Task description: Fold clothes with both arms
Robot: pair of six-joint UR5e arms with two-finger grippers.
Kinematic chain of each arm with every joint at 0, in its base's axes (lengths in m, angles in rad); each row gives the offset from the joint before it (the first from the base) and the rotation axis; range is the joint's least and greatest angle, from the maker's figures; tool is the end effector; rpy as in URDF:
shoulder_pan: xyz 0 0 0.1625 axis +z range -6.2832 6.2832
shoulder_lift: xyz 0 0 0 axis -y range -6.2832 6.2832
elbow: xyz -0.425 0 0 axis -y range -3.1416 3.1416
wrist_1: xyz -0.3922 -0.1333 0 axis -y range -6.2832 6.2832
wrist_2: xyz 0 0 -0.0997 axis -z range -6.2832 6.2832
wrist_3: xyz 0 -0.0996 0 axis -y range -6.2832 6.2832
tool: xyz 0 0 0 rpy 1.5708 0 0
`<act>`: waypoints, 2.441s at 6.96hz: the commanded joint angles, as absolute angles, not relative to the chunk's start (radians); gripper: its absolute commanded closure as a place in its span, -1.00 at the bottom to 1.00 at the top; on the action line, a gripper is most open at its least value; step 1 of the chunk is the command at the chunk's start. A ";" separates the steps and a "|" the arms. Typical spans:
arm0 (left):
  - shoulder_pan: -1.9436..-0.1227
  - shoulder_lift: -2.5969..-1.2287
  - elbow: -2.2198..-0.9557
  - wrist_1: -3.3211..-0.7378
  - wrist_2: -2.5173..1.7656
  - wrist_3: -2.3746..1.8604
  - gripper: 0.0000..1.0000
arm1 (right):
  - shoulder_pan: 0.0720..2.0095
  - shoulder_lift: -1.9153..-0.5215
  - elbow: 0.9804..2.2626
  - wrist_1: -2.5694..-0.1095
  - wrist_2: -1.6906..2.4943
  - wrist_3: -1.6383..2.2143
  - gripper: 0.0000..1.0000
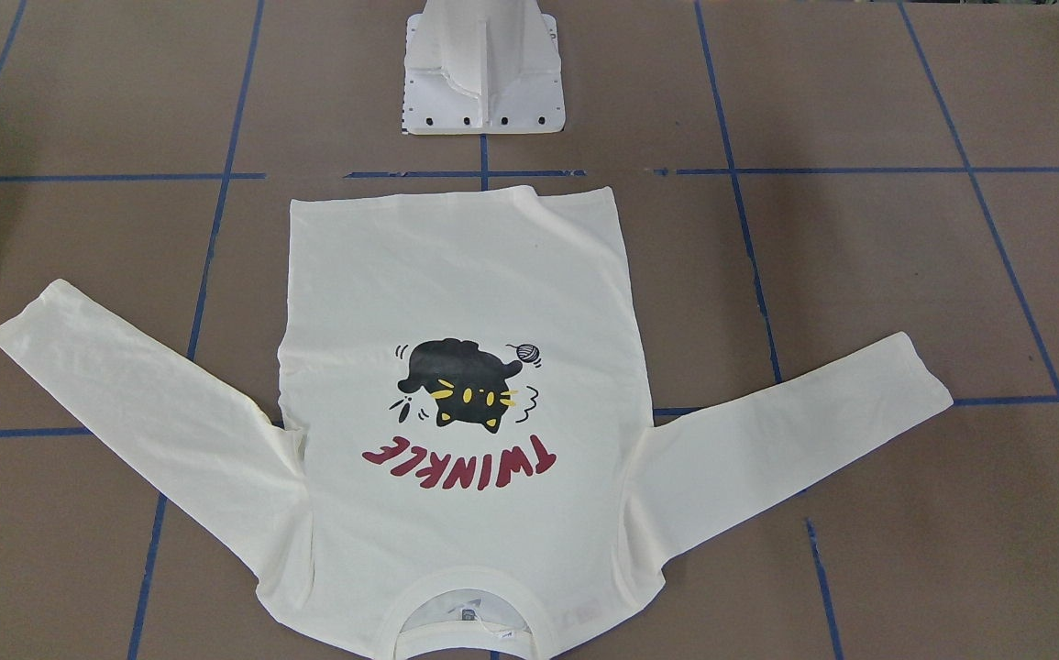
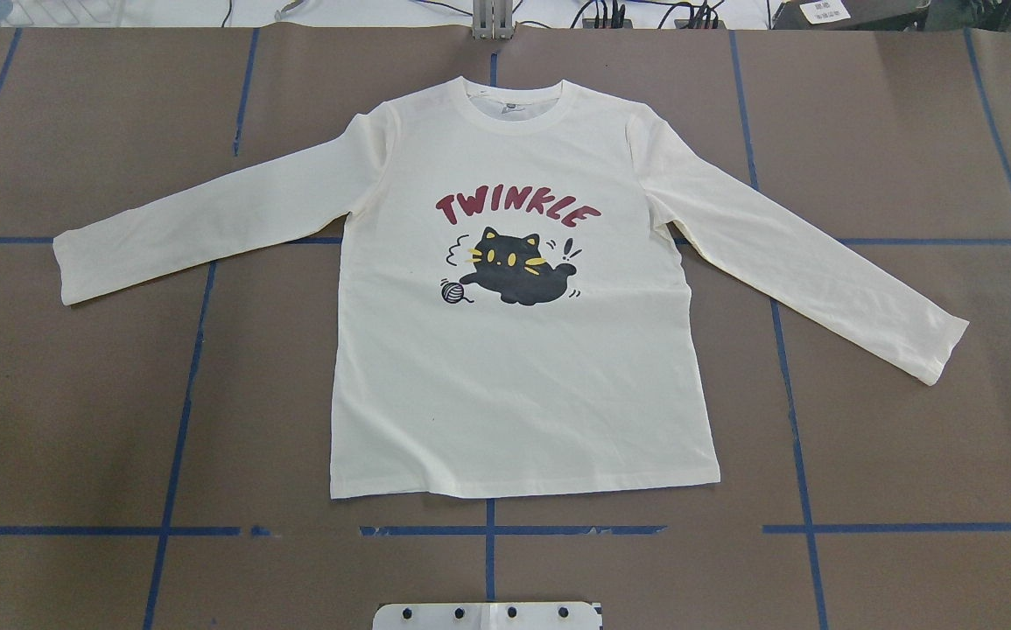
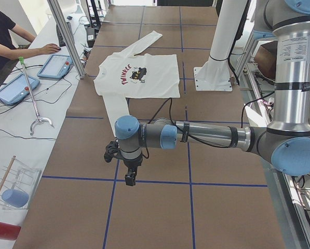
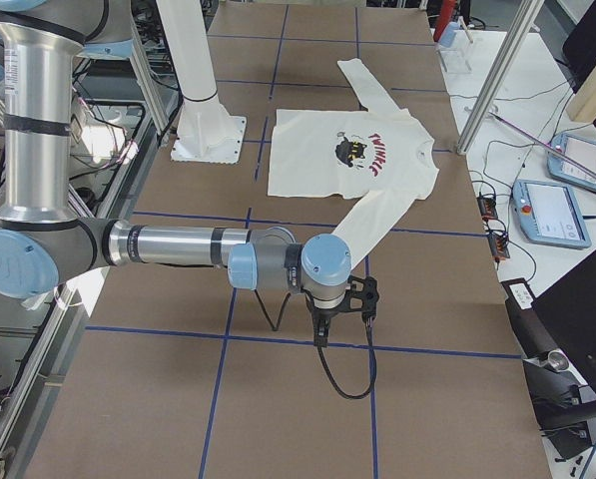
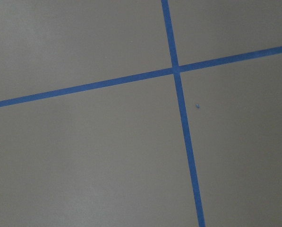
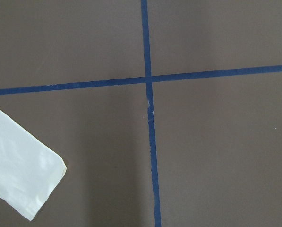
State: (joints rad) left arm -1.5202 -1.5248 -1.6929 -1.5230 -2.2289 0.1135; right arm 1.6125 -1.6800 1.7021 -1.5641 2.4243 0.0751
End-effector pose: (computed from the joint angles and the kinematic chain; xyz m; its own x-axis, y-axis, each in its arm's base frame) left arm -0.0483 -0.4765 0.6332 0.7785 0.1700 -0.6042 -0.1396 0.9854 0.0974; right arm 0.0768 -0.4445 0.6389 0.6527 0.0806 0.7533 -0.0909 0.9955 -0.0278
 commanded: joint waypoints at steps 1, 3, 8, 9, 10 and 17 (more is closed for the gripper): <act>-1.519 -1.537 -1.695 -1.522 -2.229 0.110 -1.00 | 1.617 -1.684 1.713 -1.575 2.427 0.077 -1.00; -1.523 -1.549 -1.713 -1.535 -2.229 0.112 -1.00 | 1.614 -1.672 1.713 -1.562 2.424 0.094 -1.00; -1.519 -1.575 -1.712 -1.735 -2.401 0.049 -1.00 | 1.398 -1.635 1.646 -1.286 2.454 0.306 -1.00; -1.520 -1.578 -1.707 -1.736 -2.404 0.049 -1.00 | 1.305 -1.638 1.646 -1.169 2.385 0.402 -1.00; -1.519 -1.575 -1.701 -1.765 -2.396 0.049 -1.00 | 1.210 -1.664 1.641 -1.046 2.293 0.472 -1.00; -1.517 -1.577 -1.684 -1.793 -2.396 0.049 -1.00 | 1.016 -1.651 1.546 -0.953 2.240 0.707 -1.00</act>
